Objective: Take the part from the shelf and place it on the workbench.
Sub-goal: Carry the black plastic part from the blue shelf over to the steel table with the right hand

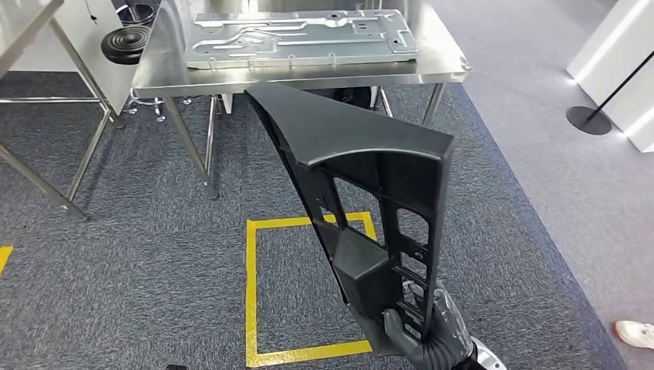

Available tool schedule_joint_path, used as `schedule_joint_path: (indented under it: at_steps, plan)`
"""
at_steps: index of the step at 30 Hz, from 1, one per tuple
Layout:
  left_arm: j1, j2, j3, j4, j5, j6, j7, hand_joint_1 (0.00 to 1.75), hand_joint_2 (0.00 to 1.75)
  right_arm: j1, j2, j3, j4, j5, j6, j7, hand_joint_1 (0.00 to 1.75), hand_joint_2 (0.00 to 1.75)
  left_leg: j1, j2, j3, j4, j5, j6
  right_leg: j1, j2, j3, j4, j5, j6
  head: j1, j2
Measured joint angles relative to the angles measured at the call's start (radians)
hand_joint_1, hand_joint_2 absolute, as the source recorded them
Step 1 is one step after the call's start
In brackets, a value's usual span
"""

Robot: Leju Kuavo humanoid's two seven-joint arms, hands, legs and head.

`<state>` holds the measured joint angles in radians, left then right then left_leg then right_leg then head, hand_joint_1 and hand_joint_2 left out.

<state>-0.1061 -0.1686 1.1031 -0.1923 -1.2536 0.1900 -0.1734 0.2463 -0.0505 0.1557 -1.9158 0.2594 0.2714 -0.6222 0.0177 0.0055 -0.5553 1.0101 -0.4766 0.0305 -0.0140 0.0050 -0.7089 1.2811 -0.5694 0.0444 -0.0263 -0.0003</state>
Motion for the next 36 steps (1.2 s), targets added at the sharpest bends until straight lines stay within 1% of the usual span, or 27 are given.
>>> schedule_joint_path:
  at_steps: [2, 3, 4, 6, 8, 9, 10, 12, 13, 14, 15, 16, 17, 19, 20, 23, 24, 25, 26, 28, 29, 30, 31, 33, 34, 35, 36]
  plan:
    - [-0.001, 0.0, 0.004, 0.0, 0.001, 0.0, 0.0, 0.0, 1.75, -0.004, 0.0, 0.0, 0.007, 0.0, 0.0, 0.0, 1.75, 1.75, 0.0, 0.004, 0.006, 0.0, -0.003, -0.004, 0.002, -0.005, 0.071, -0.142, 0.071, -0.009, 0.0, 0.0]
    - [-0.002, 0.0, 0.005, 0.0, 0.001, 0.0, -0.001, 0.0, 1.75, -0.007, 0.0, 0.001, 0.009, 0.0, 0.0, 0.0, 1.75, 1.75, -0.002, 0.005, 0.007, 0.0, -0.005, -0.007, 0.006, -0.01, 0.105, -0.211, 0.096, -0.016, 0.0, 0.0]
    - [-0.003, 0.0, 0.006, 0.0, 0.002, 0.0, -0.002, 0.0, 1.75, -0.01, 0.0, 0.001, 0.011, -0.001, 0.001, 0.0, 1.75, 1.75, -0.003, 0.006, 0.008, 0.0, -0.007, -0.012, 0.01, -0.013, 0.128, -0.258, 0.109, -0.022, 0.0, 0.0]
    - [-0.003, -0.001, 0.007, 0.0, 0.004, 0.0, -0.003, 0.0, 1.75, -0.014, 0.0, 0.001, 0.014, -0.001, 0.001, 0.0, 1.75, 1.75, -0.005, 0.009, 0.009, -0.001, -0.009, -0.023, 0.016, -0.014, 0.135, -0.278, 0.109, -0.031, 0.0, 0.0]
    - [-0.004, 0.0, 0.008, 0.0, 0.007, -0.001, -0.005, 0.0, 1.75, -0.016, 0.0, 0.002, 0.016, -0.002, 0.002, 0.0, 1.75, 1.75, -0.005, 0.01, 0.01, 0.001, -0.015, -0.034, 0.013, -0.01, 0.139, -0.287, 0.113, -0.042, 0.0, 0.0]
    - [-0.005, 0.0, 0.008, 0.0, 0.008, -0.001, -0.006, 0.0, 1.75, -0.019, 0.0, 0.003, 0.017, -0.003, 0.002, 0.0, 1.75, 1.75, -0.005, 0.009, 0.004, 0.019, -0.028, -0.039, 0.01, -0.009, 0.143, -0.293, 0.115, -0.048, 0.0, 0.0]
    - [-0.005, 0.0, 0.009, 0.0, 0.008, -0.001, -0.007, 0.0, 1.75, -0.022, 0.001, 0.004, 0.019, -0.003, 0.003, 0.0, 1.75, 1.75, -0.005, 0.007, -0.012, 0.057, -0.051, -0.042, 0.007, -0.009, 0.147, -0.298, 0.116, -0.053, 0.0, 0.0]
    - [-0.004, 0.001, 0.009, 0.0, 0.008, -0.002, -0.008, 0.0, 1.75, -0.027, 0.002, 0.006, 0.023, -0.005, 0.006, 0.0, 1.75, 1.75, -0.004, 0.003, -0.075, 0.187, -0.113, -0.045, 0.008, -0.007, 0.15, -0.299, 0.115, -0.059, 0.0, 0.0]
    - [-0.003, 0.001, 0.009, 0.0, 0.008, -0.002, -0.008, 0.0, 1.75, -0.028, 0.002, 0.007, 0.026, -0.005, 0.008, 0.0, 1.75, 1.75, -0.004, 0.003, -0.108, 0.249, -0.134, -0.047, 0.008, -0.006, 0.15, -0.298, 0.114, -0.06, 0.0, 0.0]
    - [-0.002, 0.001, 0.009, 0.0, 0.007, -0.003, -0.008, 0.0, 1.75, -0.028, 0.002, 0.007, 0.029, -0.005, 0.009, 0.0, 1.75, 1.75, -0.004, 0.003, -0.129, 0.284, -0.137, -0.048, 0.009, -0.003, 0.151, -0.296, 0.112, -0.061, 0.0, 0.0]
    - [-0.001, 0.001, 0.009, 0.0, 0.006, -0.003, -0.008, 0.0, 1.75, -0.028, 0.002, 0.007, 0.031, -0.005, 0.01, 0.001, 1.75, 1.75, -0.004, 0.003, -0.131, 0.278, -0.118, -0.048, 0.01, -0.001, 0.152, -0.294, 0.11, -0.06, 0.0, 0.0]
    - [0.0, 0.001, 0.009, 0.0, 0.006, -0.004, -0.007, 0.0, 1.75, -0.028, 0.002, 0.007, 0.033, -0.005, 0.011, 0.001, 1.75, 1.75, -0.004, 0.003, -0.114, 0.232, -0.083, -0.047, 0.009, 0.002, 0.154, -0.291, 0.106, -0.059, 0.0, 0.0]
    - [0.0, 0.001, 0.009, 0.0, 0.005, -0.004, -0.007, 0.0, 1.75, -0.028, 0.002, 0.007, 0.034, -0.004, 0.011, 0.002, 1.75, 1.75, -0.004, 0.002, -0.083, 0.16, -0.043, -0.045, 0.009, 0.005, 0.156, -0.287, 0.102, -0.056, 0.0, 0.0]
    - [-0.002, 0.0, 0.009, 0.0, 0.001, -0.006, -0.006, 0.0, 1.75, -0.028, 0.002, 0.006, 0.035, 0.0, 0.007, 0.004, 1.75, 1.75, -0.006, 0.0, -0.03, 0.044, 0.001, -0.036, 0.013, 0.009, 0.156, -0.277, 0.093, -0.047, 0.0, 0.0]
    - [-0.002, 0.0, 0.009, 0.0, -0.002, -0.007, -0.006, 0.0, 1.75, -0.028, 0.002, 0.005, 0.036, 0.003, 0.003, 0.005, 1.75, 1.75, -0.007, -0.002, -0.019, 0.019, 0.006, -0.03, 0.014, 0.01, 0.155, -0.275, 0.091, -0.042, 0.0, 0.0]
    - [-0.003, -0.003, 0.009, 0.0, -0.005, -0.009, -0.006, 0.0, 1.75, -0.028, 0.002, 0.001, 0.036, 0.007, -0.01, 0.008, 1.75, 1.75, -0.008, -0.002, -0.018, 0.011, 0.007, -0.012, 0.013, 0.01, 0.154, -0.273, 0.088, -0.026, 0.0, 0.0]
    - [-0.004, -0.003, 0.009, 0.0, -0.005, -0.009, -0.006, 0.0, 1.75, -0.028, 0.002, -0.001, 0.036, 0.007, -0.014, 0.009, 1.75, 1.75, -0.007, -0.001, -0.016, 0.008, 0.009, -0.006, 0.011, 0.009, 0.148, -0.258, 0.077, -0.02, 0.0, 0.0]
    - [-0.005, -0.004, 0.009, 0.0, -0.005, -0.01, -0.006, 0.0, 1.75, -0.029, 0.002, -0.004, 0.036, 0.007, -0.018, 0.009, 1.75, 1.75, -0.005, 0.0, -0.015, 0.004, 0.011, -0.001, 0.01, 0.007, 0.133, -0.223, 0.055, -0.015, 0.0, 0.0]
    - [-0.005, -0.005, 0.009, 0.0, -0.005, -0.011, -0.007, 0.0, 1.75, -0.028, 0.002, -0.008, 0.036, 0.007, -0.02, 0.009, 1.75, 1.75, -0.004, 0.001, -0.015, 0.003, 0.011, 0.002, 0.008, 0.004, 0.107, -0.168, 0.025, -0.01, 0.0, 0.0]
    - [-0.004, -0.007, 0.009, 0.0, -0.005, -0.012, -0.007, 0.0, 1.75, -0.027, 0.002, -0.013, 0.038, 0.006, -0.023, 0.01, 1.75, 1.75, -0.005, 0.003, -0.016, 0.003, 0.01, 0.005, 0.005, 0.003, 0.037, -0.031, -0.032, -0.003, 0.0, 0.0]
    - [-0.004, -0.007, 0.009, 0.0, -0.005, -0.013, -0.007, 0.0, 1.75, -0.026, 0.002, -0.015, 0.039, 0.007, -0.023, 0.01, 1.75, 1.75, -0.005, 0.003, -0.015, 0.004, 0.01, 0.006, 0.004, 0.002, 0.015, 0.009, -0.039, -0.002, 0.0, 0.0]
    - [-0.004, -0.008, 0.009, 0.0, -0.004, -0.013, -0.007, 0.0, 1.75, -0.026, 0.002, -0.016, 0.041, 0.007, -0.023, 0.01, 1.75, 1.75, -0.005, 0.004, -0.014, 0.004, 0.009, 0.006, 0.003, 0.001, 0.01, 0.012, -0.027, -0.002, 0.0, 0.0]
    - [-0.004, -0.009, 0.009, 0.0, -0.004, -0.013, -0.007, 0.0, 1.75, -0.026, 0.001, -0.018, 0.041, 0.007, -0.022, 0.01, 1.75, 1.75, -0.005, 0.003, -0.012, 0.004, 0.008, 0.005, 0.002, 0.001, 0.027, -0.028, 0.004, -0.004, 0.0, 0.0]
    - [-0.004, -0.012, 0.009, 0.0, -0.004, -0.014, -0.007, 0.0, 1.75, -0.028, 0.001, -0.02, 0.042, 0.008, -0.022, 0.008, 1.75, 1.75, -0.006, 0.003, -0.007, 0.004, 0.005, 0.001, 0.003, -0.003, 0.097, -0.174, 0.075, -0.012, 0.0, 0.0]
    - [-0.004, -0.014, 0.009, 0.0, -0.004, -0.014, -0.007, 0.0, 1.75, -0.029, 0.0, -0.02, 0.042, 0.009, -0.022, 0.008, 1.75, 1.75, -0.007, 0.003, -0.005, 0.004, 0.004, -0.003, 0.005, -0.005, 0.124, -0.233, 0.096, -0.018, 0.0, 0.0]
    - [-0.004, -0.016, 0.009, 0.0, -0.004, -0.014, -0.006, 0.0, 1.75, -0.031, 0.0, -0.02, 0.042, 0.011, -0.022, 0.007, 1.75, 1.75, -0.007, 0.003, -0.005, 0.004, 0.003, -0.008, 0.009, -0.006, 0.138, -0.266, 0.104, -0.023, 0.0, 0.0]
    - [-0.004, -0.018, 0.009, 0.0, -0.005, -0.014, -0.006, 0.0, 1.75, -0.031, -0.001, -0.021, 0.042, 0.013, -0.022, 0.006, 1.75, 1.75, -0.008, 0.004, -0.005, 0.003, 0.002, -0.014, 0.013, -0.006, 0.141, -0.276, 0.102, -0.028, 0.0, 0.0]
